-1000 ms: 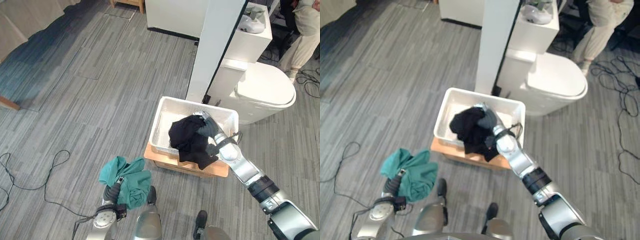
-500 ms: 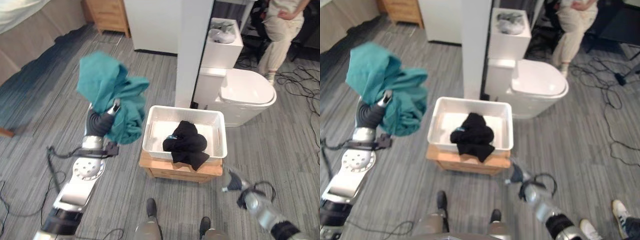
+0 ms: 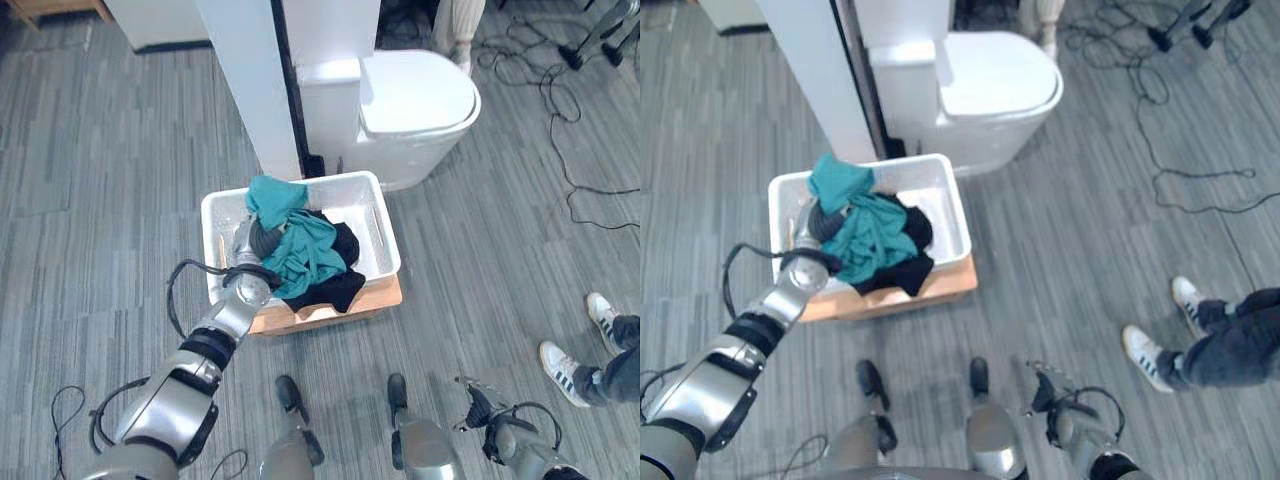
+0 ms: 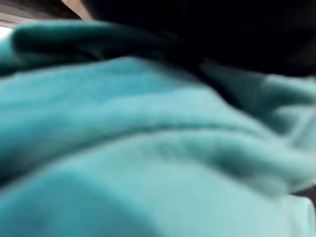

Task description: Tidy up the quilt and then pick up the clothes from the bed and put them into the laundry hamper.

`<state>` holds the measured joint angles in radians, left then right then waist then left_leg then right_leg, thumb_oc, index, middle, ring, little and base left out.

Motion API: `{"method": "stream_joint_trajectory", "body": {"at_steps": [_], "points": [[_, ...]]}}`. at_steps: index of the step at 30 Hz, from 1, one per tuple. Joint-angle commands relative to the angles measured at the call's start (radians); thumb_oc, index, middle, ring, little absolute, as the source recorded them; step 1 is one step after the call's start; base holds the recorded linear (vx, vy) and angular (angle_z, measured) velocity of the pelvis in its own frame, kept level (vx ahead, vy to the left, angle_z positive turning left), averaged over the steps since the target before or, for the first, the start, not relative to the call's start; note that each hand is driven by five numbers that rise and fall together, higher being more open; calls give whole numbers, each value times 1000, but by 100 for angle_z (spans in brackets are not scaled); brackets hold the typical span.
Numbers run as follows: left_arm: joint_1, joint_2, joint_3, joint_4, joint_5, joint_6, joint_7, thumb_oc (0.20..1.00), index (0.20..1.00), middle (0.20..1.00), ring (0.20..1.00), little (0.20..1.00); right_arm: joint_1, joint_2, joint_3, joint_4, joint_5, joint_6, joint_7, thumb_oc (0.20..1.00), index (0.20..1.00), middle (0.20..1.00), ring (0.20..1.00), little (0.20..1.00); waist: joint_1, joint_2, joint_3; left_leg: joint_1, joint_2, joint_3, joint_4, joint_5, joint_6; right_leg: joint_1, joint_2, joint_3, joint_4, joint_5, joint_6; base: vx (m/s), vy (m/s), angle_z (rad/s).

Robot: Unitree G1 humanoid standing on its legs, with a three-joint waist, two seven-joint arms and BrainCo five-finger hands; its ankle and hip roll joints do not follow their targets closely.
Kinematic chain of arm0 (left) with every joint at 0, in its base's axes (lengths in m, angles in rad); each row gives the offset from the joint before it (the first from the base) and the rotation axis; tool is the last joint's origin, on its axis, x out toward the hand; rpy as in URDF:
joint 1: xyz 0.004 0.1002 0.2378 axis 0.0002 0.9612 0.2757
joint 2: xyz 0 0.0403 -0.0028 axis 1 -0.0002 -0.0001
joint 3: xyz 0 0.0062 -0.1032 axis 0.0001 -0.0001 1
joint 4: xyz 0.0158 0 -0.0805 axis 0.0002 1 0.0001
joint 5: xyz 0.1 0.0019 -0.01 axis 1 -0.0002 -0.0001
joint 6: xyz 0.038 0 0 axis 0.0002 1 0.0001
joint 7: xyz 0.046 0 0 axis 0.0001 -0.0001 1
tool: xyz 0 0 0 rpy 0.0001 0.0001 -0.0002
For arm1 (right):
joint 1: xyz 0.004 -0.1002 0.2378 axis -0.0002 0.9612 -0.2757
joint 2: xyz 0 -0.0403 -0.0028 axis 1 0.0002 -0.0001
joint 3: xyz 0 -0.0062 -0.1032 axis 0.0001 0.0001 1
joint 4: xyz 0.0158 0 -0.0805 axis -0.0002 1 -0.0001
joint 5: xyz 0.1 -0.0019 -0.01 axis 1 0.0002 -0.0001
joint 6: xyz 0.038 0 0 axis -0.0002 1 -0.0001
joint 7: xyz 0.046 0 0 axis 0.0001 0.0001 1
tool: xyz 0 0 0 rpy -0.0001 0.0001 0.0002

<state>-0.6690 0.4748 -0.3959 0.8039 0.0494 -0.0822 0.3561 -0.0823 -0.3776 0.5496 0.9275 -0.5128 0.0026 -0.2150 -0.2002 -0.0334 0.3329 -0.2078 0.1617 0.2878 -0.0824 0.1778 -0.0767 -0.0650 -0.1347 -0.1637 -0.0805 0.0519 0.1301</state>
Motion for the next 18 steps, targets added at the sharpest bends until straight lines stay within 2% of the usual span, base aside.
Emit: {"method": "stream_joint_trajectory", "body": {"at_steps": [1,2,4,6,7,10,12,13,15,16,18], "points": [[-67,-56,125,10,-447,-123,-26,1000,1000,1000,1000,1000,-23,33,38,94,7,22,40,1000,1000,1000,1000,1000,40,-5,4,175,93,0,-4,-104,-108,-69,-76,-12,-4,13,87,36,-2,-1],[-66,-55,126,10,-450,-124,-27,1000,1000,1000,1000,1000,-22,33,39,94,7,22,39,1000,1000,1000,1000,1000,39,-5,3,172,93,0,-5,-100,-108,-72,-75,-12,-6,17,86,43,10,1],[14,-116,179,-62,-705,-161,-89,1000,1000,1000,1000,1000,-7,40,15,130,42,38,54,1000,1000,1000,1000,1000,37,4,-8,190,94,3,-5,-106,-108,-55,-75,-11,-7,11,81,30,30,5],[120,-149,221,-177,-815,-180,-119,1000,1000,1000,1000,1000,4,53,-23,172,74,54,56,1000,1000,1000,1000,1000,43,15,-24,219,93,2,-5,-119,-106,-22,-74,-15,-7,-2,77,84,37,4],[258,-148,270,-317,-794,-202,-144,1000,1000,1000,1000,1000,17,62,-50,182,72,55,62,1000,1000,1000,1000,1000,54,18,-44,246,91,-2,-5,-130,-105,12,-74,-17,-7,-14,71,84,25,-2],[349,-138,314,-332,-768,-188,-158,1000,1000,1000,1000,1000,36,70,-60,178,63,44,78,1000,1000,1000,1000,1000,68,18,-70,267,90,-5,-5,-133,-103,39,-72,-20,-7,-23,67,89,14,-11],[422,-118,374,-359,-774,-206,-137,1000,1000,1000,1000,1000,40,72,-76,152,61,40,90,1000,1000,1000,1000,1000,85,19,-90,286,89,-10,-5,-138,-102,65,-69,-25,-7,-31,64,95,18,0],[486,-96,439,-371,-767,-220,-107,1000,1000,1000,1000,1000,33,71,-93,106,80,41,93,1000,1000,1000,1000,1000,101,18,-106,305,88,-18,-5,-146,-101,94,-69,-31,-7,-42,63,58,10,-2],[486,-95,440,-372,-767,-220,-107,1000,1000,1000,1000,1000,33,71,-93,104,80,42,93,1000,1000,1000,1000,1000,100,18,-110,299,88,-19,-5,-141,-101,87,-69,-31,-7,-39,61,26,6,3],[546,-81,498,-346,-762,-222,-97,1000,1000,1000,1000,1000,16,74,-104,43,106,44,96,1000,1000,1000,1000,1000,115,15,-126,302,87,-25,-5,-141,-101,99,-68,-37,-7,-40,59,30,9,14],[566,-77,513,-317,-756,-215,-97,1000,1000,1000,1000,1000,6,76,-104,22,116,45,99,1000,1000,1000,1000,1000,121,13,-134,302,87,-29,-5,-140,-100,101,-69,-39,-7,-39,58,34,18,11]]}}
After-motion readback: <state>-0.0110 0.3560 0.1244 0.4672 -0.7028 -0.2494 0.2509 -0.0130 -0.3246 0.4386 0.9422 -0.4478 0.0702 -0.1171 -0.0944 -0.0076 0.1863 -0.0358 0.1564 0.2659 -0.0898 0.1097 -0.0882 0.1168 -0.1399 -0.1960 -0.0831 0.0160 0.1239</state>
